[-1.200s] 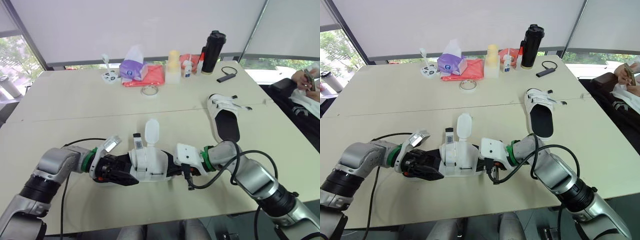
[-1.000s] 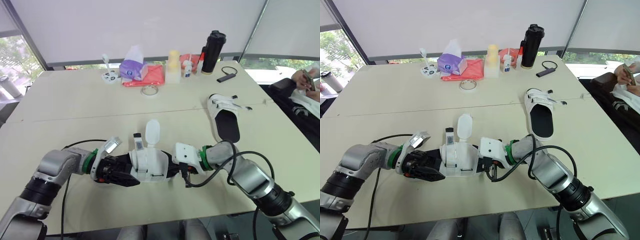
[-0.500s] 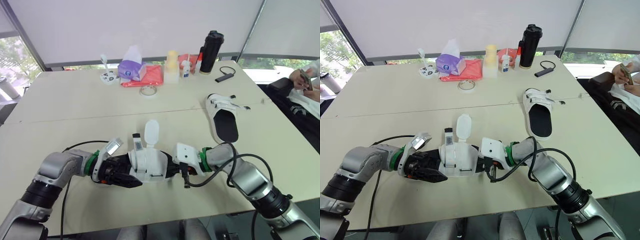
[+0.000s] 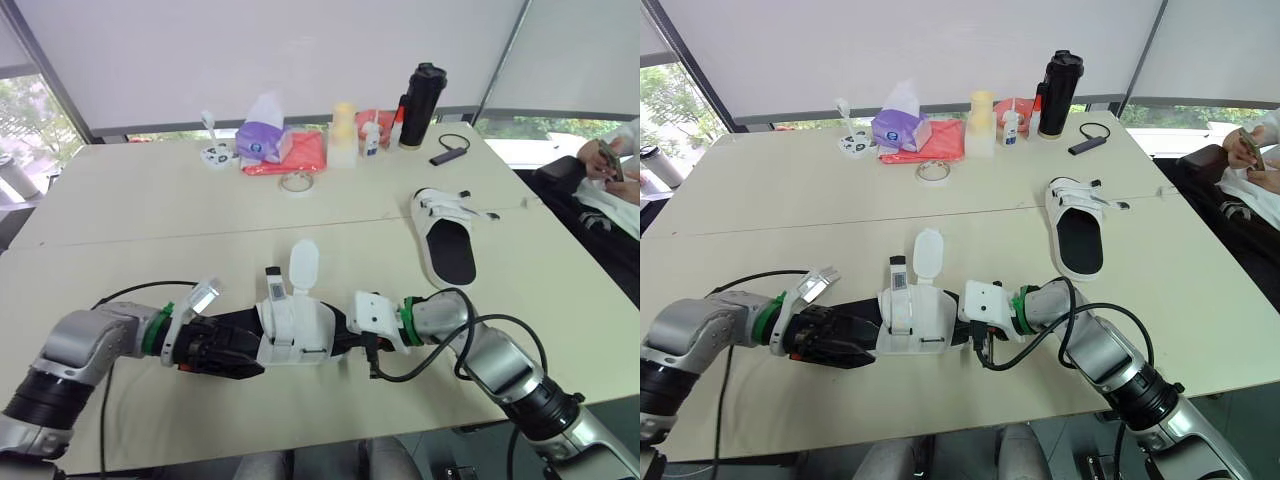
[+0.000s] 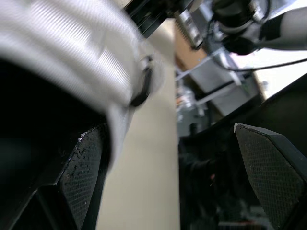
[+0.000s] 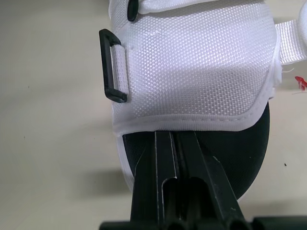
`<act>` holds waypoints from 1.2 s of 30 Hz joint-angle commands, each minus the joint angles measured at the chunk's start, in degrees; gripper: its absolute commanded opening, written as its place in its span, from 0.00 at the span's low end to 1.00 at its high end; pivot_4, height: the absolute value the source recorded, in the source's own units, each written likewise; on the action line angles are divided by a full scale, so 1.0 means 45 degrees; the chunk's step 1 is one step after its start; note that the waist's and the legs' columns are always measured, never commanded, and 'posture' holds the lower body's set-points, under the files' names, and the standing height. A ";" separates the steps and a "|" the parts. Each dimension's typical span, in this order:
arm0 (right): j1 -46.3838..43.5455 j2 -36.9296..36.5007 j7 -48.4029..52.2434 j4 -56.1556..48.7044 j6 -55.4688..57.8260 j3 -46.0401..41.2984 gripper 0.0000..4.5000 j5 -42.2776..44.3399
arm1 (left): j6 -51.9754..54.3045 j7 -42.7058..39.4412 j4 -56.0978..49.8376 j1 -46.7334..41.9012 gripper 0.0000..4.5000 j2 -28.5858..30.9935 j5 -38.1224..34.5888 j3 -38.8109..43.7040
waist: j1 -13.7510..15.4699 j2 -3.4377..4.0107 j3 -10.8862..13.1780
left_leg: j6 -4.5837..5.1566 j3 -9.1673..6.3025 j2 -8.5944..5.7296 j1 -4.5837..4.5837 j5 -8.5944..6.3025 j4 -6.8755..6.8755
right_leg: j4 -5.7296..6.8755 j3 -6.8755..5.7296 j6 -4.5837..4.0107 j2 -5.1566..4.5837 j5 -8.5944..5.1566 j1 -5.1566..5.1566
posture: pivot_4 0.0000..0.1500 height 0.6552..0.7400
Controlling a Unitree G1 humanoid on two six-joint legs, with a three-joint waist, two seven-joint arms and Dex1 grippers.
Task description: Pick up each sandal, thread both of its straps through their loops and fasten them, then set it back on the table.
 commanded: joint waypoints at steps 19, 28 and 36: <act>-0.0170 -0.0331 0.0339 0.1196 -0.0272 0.0648 0.00 -0.0786 | 0.0804 0.2795 0.2570 -0.4160 0.98 -0.1955 -0.0772 0.2349 | 0.0026 -0.0015 -0.0005 | 0.0002 0.0002 -0.0015 0.0003 0.0002 0.0001 | 0.0003 -0.0006 0.0010 0.0010 0.0003 0.0013 | 1.00 1.00; -0.0270 -0.0269 0.0254 0.1318 -0.0327 0.0662 0.00 -0.0953 | 0.1918 0.5224 0.5337 -0.6450 0.98 -0.4466 -0.0842 0.2752 | 0.0032 -0.0036 -0.0015 | 0.0002 0.0001 -0.0031 0.0040 0.0003 0.0005 | 0.0012 -0.0007 0.0028 0.0019 0.0012 0.0048 | 1.00 1.00; -0.0322 -0.0253 0.0146 0.1400 -0.0448 0.0727 0.00 -0.1135 | 0.2840 0.6378 0.8482 -0.7991 0.98 -0.5626 -0.0175 0.2738 | -0.0058 -0.0049 -0.0020 | 0.0002 0.0002 -0.0040 0.0082 0.0003 0.0001 | 0.0023 -0.0008 0.0102 0.0029 0.0015 0.0080 | 1.00 1.00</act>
